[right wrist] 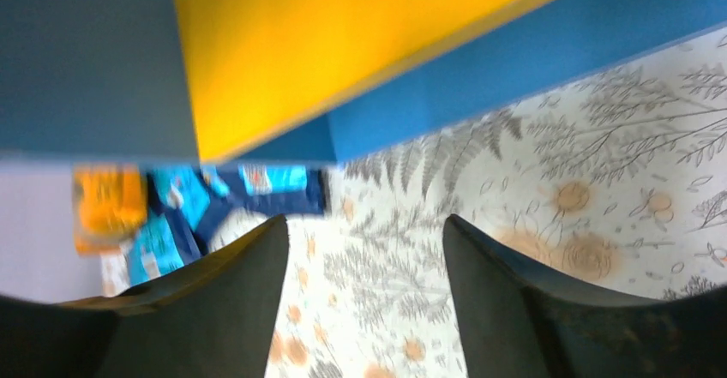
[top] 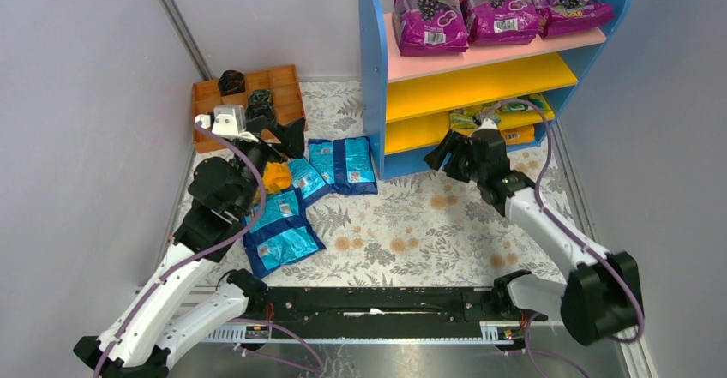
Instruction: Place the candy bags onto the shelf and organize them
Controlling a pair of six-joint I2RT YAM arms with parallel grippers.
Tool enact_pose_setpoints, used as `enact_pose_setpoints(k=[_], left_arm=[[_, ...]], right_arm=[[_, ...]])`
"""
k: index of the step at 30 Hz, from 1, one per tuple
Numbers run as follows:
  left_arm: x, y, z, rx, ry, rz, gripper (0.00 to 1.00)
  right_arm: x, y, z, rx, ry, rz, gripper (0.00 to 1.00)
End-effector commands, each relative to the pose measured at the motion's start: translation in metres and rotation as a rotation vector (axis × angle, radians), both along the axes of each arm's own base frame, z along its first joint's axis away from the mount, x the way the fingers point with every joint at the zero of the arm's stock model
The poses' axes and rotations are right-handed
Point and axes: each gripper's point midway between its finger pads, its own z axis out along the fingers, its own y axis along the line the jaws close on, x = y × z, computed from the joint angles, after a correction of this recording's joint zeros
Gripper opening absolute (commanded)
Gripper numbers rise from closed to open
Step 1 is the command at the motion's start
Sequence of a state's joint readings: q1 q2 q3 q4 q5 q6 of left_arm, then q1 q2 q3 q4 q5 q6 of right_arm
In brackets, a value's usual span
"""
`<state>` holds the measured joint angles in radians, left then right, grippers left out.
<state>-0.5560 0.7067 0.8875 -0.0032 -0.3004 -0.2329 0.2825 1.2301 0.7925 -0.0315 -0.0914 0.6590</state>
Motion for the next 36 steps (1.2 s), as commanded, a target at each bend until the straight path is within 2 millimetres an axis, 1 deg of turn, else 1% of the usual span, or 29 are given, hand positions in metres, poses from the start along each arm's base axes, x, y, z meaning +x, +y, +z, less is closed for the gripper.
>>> enact_pose_setpoints(k=[1,3,6,9,11,14,16,19,23,26,28,30,34,36], left_arm=[[0.008,0.009,-0.001,-0.015,-0.004,0.064,0.99],[0.014,0.007,-0.009,-0.005,0.020,0.075,0.99],[0.023,0.003,-0.023,0.014,0.061,0.086,0.99],[0.034,0.000,-0.038,0.025,0.121,0.107,0.99],[0.037,-0.004,-0.058,0.037,0.199,0.101,0.99],[0.032,-0.011,-0.087,0.055,0.313,0.065,0.99],[0.026,-0.005,-0.108,0.061,0.399,0.084,0.99],[0.013,0.011,-0.135,0.057,0.528,0.152,0.99],[0.000,0.031,-0.162,0.062,0.673,0.250,0.99],[0.001,0.044,-0.181,0.112,0.772,0.311,0.99],[0.005,0.051,-0.193,0.185,0.825,0.328,0.98],[0.013,0.056,-0.205,0.270,0.870,0.351,0.93],[0.034,0.056,-0.226,0.451,0.949,0.354,0.69],[0.044,0.057,-0.234,0.521,0.975,0.361,0.64]], right_arm=[[-0.045,0.007,-0.002,-0.115,-0.052,0.156,0.77],[-0.057,0.004,-0.008,-0.132,-0.043,0.180,0.78],[-0.070,-0.003,-0.016,-0.154,-0.033,0.188,0.80],[-0.076,-0.003,-0.015,-0.146,-0.060,0.197,0.82],[-0.079,0.001,-0.011,-0.125,-0.088,0.225,0.82],[-0.081,0.004,-0.006,-0.120,-0.111,0.254,0.84],[-0.082,0.005,-0.006,-0.126,-0.119,0.266,0.85],[-0.084,0.007,-0.009,-0.133,-0.126,0.295,0.87],[-0.087,0.014,-0.018,-0.118,-0.113,0.344,0.88],[-0.089,0.018,-0.025,-0.111,-0.092,0.377,0.88],[-0.090,0.021,-0.026,-0.099,-0.087,0.391,0.88],[-0.093,0.024,-0.027,-0.086,-0.084,0.403,0.88],[-0.097,0.023,-0.028,-0.079,-0.084,0.403,0.89],[-0.099,0.022,-0.029,-0.077,-0.084,0.401,0.89]])
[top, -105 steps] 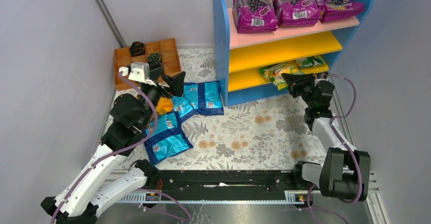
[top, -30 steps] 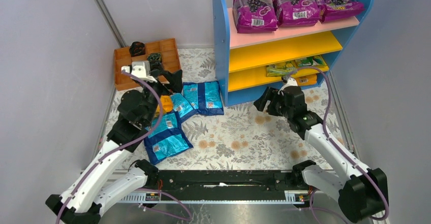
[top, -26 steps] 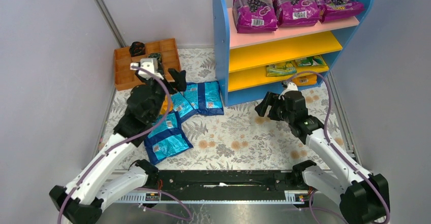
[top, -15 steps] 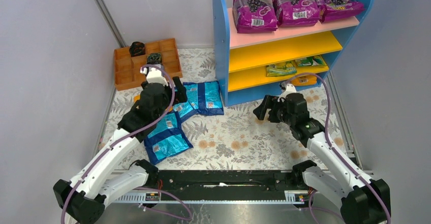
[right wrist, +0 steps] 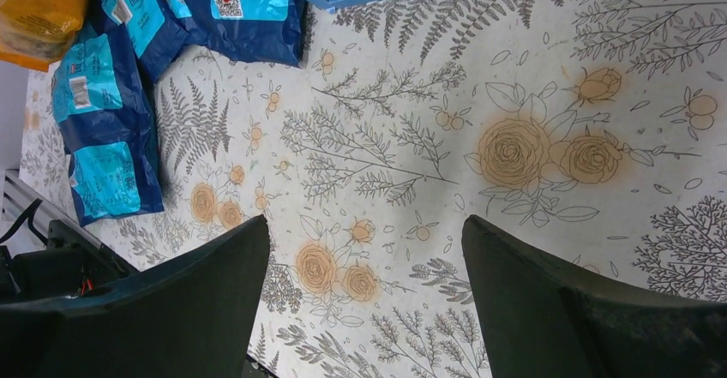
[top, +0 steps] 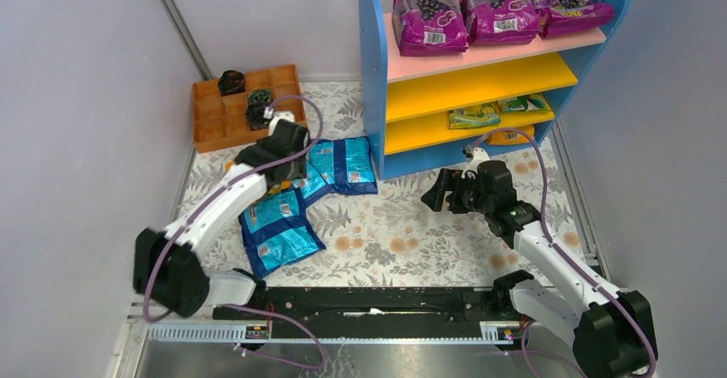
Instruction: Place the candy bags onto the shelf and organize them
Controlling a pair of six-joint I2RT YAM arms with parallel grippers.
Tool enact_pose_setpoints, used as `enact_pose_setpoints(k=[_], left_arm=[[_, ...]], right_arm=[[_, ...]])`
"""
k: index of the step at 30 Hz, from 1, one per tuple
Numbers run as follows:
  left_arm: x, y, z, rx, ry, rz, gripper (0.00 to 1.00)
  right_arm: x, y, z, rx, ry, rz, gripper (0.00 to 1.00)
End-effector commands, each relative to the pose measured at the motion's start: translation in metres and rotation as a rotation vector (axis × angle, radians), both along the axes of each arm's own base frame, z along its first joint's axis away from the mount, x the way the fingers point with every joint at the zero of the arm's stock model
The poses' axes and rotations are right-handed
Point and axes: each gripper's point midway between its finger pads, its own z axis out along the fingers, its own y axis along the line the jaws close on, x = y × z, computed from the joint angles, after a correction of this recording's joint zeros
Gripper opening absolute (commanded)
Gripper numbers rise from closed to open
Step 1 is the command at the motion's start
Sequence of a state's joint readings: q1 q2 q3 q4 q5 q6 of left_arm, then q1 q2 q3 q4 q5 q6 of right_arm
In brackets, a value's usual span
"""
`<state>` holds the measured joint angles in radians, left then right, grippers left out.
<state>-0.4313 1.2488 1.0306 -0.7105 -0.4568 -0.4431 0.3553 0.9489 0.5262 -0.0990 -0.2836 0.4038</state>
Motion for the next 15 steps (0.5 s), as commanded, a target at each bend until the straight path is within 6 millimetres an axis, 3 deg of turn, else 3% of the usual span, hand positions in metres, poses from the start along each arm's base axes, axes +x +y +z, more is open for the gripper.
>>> enact_pose_setpoints(k=[1,6,10,15], left_arm=[[0.025,0.007,-0.002,0.160,0.054,-0.047,0.65],[0.039,0.005,-0.029,0.237,0.132,-0.079,0.73],[0.040,0.008,-0.048,0.288,0.174,-0.099,0.59],[0.036,0.020,-0.055,0.381,0.183,-0.077,0.60]], right_arm=[[-0.002,0.004,0.010,0.029,-0.052,0.030,0.89],[-0.007,0.003,0.008,0.033,-0.042,0.029,0.89],[-0.008,0.002,0.008,0.032,-0.041,0.027,0.89],[-0.008,0.006,0.010,0.045,-0.031,0.038,0.89]])
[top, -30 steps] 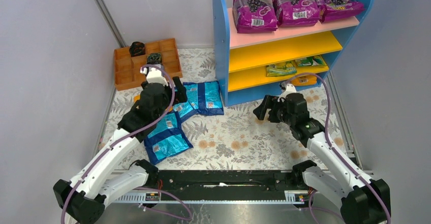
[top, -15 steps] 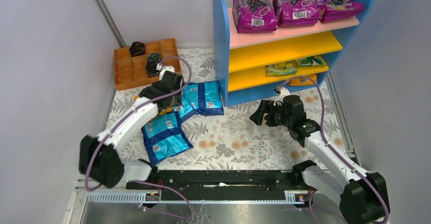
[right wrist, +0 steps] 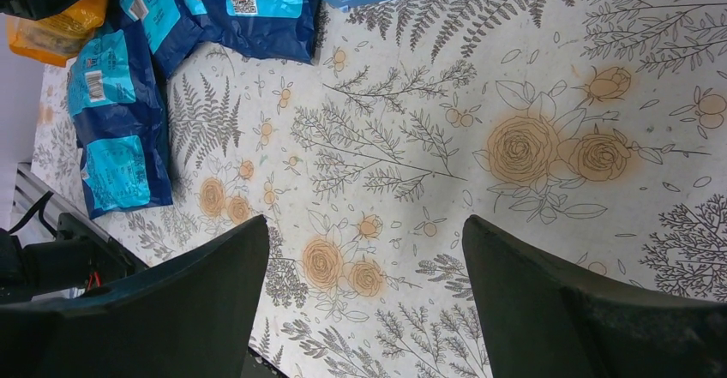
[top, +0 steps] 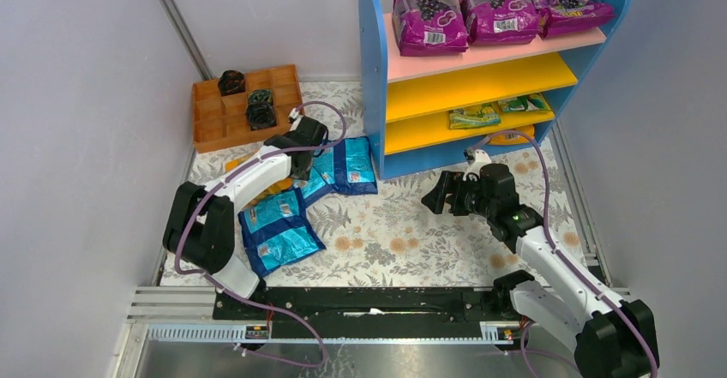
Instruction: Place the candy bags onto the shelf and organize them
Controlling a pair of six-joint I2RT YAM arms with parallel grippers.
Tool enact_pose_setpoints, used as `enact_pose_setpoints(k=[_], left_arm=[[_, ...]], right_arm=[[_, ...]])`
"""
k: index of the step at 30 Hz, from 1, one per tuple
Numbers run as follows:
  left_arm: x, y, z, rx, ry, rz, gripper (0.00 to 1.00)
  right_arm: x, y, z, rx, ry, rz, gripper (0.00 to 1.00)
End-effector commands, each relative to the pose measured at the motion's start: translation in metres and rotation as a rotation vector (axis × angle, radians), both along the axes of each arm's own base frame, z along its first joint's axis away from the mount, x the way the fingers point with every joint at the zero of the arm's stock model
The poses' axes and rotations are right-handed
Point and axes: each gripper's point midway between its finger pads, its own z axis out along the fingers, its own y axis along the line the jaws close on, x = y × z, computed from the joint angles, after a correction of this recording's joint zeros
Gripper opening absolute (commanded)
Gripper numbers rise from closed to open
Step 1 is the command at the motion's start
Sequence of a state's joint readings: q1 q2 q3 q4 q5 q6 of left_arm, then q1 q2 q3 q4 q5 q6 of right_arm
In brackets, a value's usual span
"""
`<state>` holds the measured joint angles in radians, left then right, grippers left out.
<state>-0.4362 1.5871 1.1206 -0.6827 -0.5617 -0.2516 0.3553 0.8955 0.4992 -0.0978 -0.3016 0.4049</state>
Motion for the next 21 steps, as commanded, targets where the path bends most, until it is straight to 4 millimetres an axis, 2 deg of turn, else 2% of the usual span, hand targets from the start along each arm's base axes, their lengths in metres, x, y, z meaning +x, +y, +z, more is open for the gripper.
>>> enact_pose_setpoints(k=[1,4,6,10,16,19,21], left_arm=[[0.003,0.013,0.005,0.121,-0.041,0.009,0.64],[0.002,0.009,0.008,0.167,-0.059,-0.008,0.69],[0.002,0.008,0.007,0.177,-0.059,-0.012,0.67],[0.000,0.014,0.004,0.217,-0.056,0.005,0.57],[0.000,0.021,0.014,0.239,-0.095,0.035,0.37],[-0.001,0.021,0.015,0.221,-0.102,0.038,0.30],[-0.002,0.020,0.017,0.197,-0.111,0.036,0.21]], right_arm=[[0.000,0.006,0.007,0.028,-0.008,0.028,0.89],[0.001,0.011,0.007,0.050,0.004,0.039,0.89],[0.001,0.014,0.006,0.065,0.015,0.047,0.89],[-0.001,0.019,0.004,0.096,0.035,0.057,0.89],[-0.002,0.021,0.007,0.117,0.042,0.054,0.89],[-0.003,0.022,0.009,0.129,0.042,0.054,0.90],[-0.003,0.023,0.011,0.136,0.042,0.056,0.90]])
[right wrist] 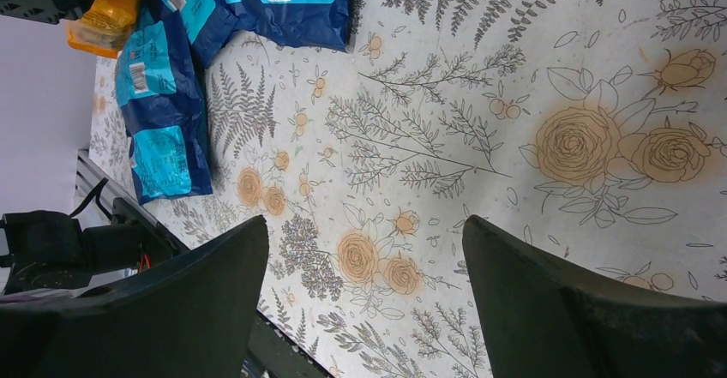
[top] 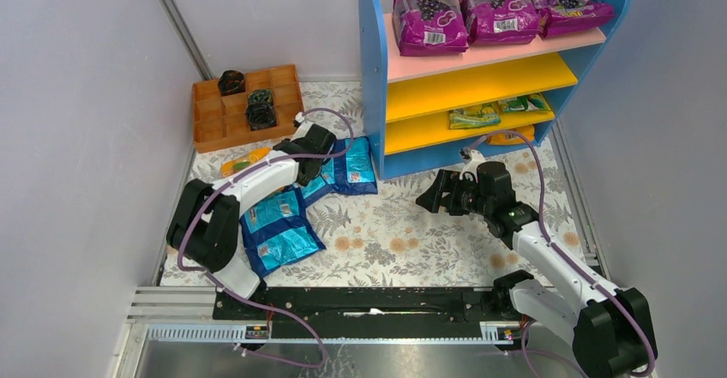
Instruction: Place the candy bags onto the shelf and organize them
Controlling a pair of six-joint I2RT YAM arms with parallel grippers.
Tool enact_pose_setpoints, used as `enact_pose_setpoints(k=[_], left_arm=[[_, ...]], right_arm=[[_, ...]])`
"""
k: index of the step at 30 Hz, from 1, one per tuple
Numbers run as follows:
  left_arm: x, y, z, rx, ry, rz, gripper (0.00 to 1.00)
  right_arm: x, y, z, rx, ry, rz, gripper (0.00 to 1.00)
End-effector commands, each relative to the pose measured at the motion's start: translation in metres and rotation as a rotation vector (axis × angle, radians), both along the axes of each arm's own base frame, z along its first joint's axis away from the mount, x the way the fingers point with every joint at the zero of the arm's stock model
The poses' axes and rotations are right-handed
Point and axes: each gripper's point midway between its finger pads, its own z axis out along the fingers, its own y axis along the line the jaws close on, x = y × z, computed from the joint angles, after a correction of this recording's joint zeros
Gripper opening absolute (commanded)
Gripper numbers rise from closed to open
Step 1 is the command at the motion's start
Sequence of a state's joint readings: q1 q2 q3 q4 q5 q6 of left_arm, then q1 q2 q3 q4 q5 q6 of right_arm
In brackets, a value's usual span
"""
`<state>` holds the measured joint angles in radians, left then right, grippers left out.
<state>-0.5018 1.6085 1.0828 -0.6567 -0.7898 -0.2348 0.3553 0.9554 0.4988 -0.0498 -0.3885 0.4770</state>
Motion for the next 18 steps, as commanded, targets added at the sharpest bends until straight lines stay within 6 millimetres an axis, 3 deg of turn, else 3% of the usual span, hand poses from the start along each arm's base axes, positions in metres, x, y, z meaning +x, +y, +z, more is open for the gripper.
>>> enact_pose_setpoints(k=[1,3,4,5,7,9,12,18], left_arm=[[0.000,0.007,0.015,-0.016,-0.066,0.021,0.15],[0.000,0.009,0.021,-0.022,-0.087,0.027,0.11],[-0.001,0.009,0.023,-0.026,-0.092,0.028,0.15],[-0.001,0.010,0.024,-0.029,-0.097,0.030,0.27],[-0.004,0.011,0.022,-0.033,-0.096,0.037,0.61],[-0.008,0.012,0.017,-0.030,-0.087,0.051,0.77],[-0.011,0.016,0.008,-0.016,-0.072,0.073,0.93],[-0.007,0.036,0.009,-0.047,-0.111,0.153,0.99]], right_arm=[[0.000,0.007,0.013,0.054,-0.029,0.022,0.90],[-0.001,0.008,0.013,0.058,-0.024,0.024,0.89],[-0.002,0.008,0.013,0.061,-0.023,0.024,0.90],[-0.002,0.008,0.013,0.063,-0.022,0.024,0.90],[-0.003,0.008,0.013,0.066,-0.021,0.025,0.90],[-0.004,0.008,0.012,0.066,-0.019,0.026,0.90],[-0.004,0.008,0.009,0.064,-0.012,0.026,0.90],[-0.006,0.009,0.005,0.062,0.006,0.033,0.90]])
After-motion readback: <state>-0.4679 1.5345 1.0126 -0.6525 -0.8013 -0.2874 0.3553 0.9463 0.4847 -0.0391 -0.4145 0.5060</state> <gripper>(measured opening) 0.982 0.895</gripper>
